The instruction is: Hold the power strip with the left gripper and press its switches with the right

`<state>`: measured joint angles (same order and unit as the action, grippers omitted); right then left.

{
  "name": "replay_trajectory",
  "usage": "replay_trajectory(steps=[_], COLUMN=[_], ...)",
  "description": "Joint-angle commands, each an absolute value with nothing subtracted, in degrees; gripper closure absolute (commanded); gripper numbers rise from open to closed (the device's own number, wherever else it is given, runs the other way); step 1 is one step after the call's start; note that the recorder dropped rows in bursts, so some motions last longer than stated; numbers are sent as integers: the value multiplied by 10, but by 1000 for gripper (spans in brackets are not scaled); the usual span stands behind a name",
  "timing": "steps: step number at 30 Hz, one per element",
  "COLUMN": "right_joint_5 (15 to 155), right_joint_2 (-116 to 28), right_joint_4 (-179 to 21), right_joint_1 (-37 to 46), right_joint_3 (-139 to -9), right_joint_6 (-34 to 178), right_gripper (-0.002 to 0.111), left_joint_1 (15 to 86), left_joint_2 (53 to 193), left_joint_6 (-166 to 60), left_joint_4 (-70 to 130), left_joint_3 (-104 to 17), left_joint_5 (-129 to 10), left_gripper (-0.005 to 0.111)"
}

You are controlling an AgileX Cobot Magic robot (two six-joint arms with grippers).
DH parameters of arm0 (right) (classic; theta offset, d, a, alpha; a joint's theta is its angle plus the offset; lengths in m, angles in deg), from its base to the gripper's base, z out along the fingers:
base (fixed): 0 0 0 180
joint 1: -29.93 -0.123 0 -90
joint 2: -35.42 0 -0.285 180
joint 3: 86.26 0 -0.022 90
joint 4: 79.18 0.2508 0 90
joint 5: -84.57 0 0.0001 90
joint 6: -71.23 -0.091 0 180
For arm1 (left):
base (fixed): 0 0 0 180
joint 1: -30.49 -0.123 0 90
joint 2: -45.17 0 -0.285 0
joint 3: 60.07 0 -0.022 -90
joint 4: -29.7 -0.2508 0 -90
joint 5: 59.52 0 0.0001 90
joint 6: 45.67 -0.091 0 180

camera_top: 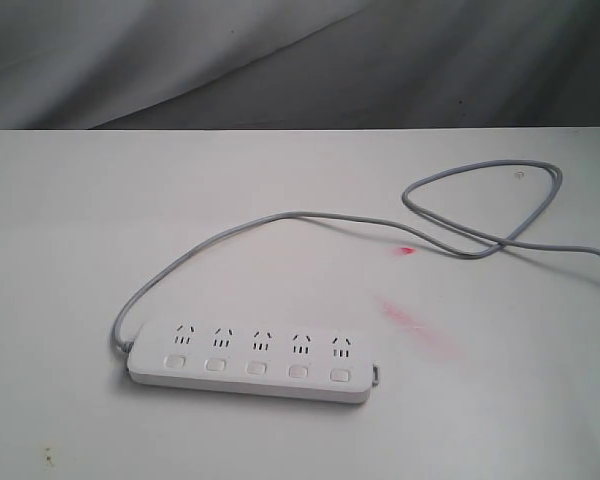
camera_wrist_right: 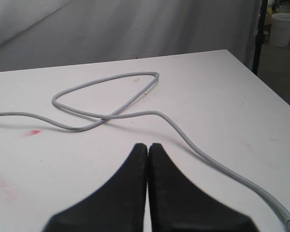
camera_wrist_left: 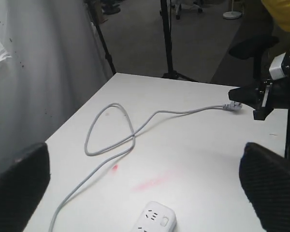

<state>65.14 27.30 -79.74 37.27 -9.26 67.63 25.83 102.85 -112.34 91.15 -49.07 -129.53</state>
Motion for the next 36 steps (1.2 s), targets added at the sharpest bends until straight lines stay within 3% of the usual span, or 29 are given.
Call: replay_trajectory(steps=[1, 3, 6, 11, 15, 21, 28, 36], right_joint_5=[652, 652, 652, 652, 652, 652, 652, 652], right_joint_2=[276, 276, 276, 276, 276, 276, 276, 276], right_joint_4=[-797, -797, -797, -797, -797, -797, -797, -797], right_joint_1=[373, 373, 373, 373, 373, 373, 373, 373], right_joint_3=[-90, -90, -90, -90, -90, -90, -90, -90], right_joint_6=[676, 676, 676, 676, 676, 676, 676, 676], right_gripper=[108, 108, 108, 108, 108, 108, 108, 108], left_joint_1=[258, 258, 258, 258, 258, 258, 258, 257], left_joint_2=[1021, 1019, 1018, 1018, 1020, 1020, 1020, 1020], left_joint_6=[-1089, -1089, -1086, -1092, -1048, -810, -688, -417], left_joint_4=[878, 838, 773, 722, 701, 644, 634, 532], left_joint_3=[-491, -491, -491, -491, -491, -491, -491, -491], left_joint_5=[-1295, -1289, -1237, -1222, -1185, -1007, -861, -802], left_gripper=[3, 10, 37, 107, 107, 106, 105, 105])
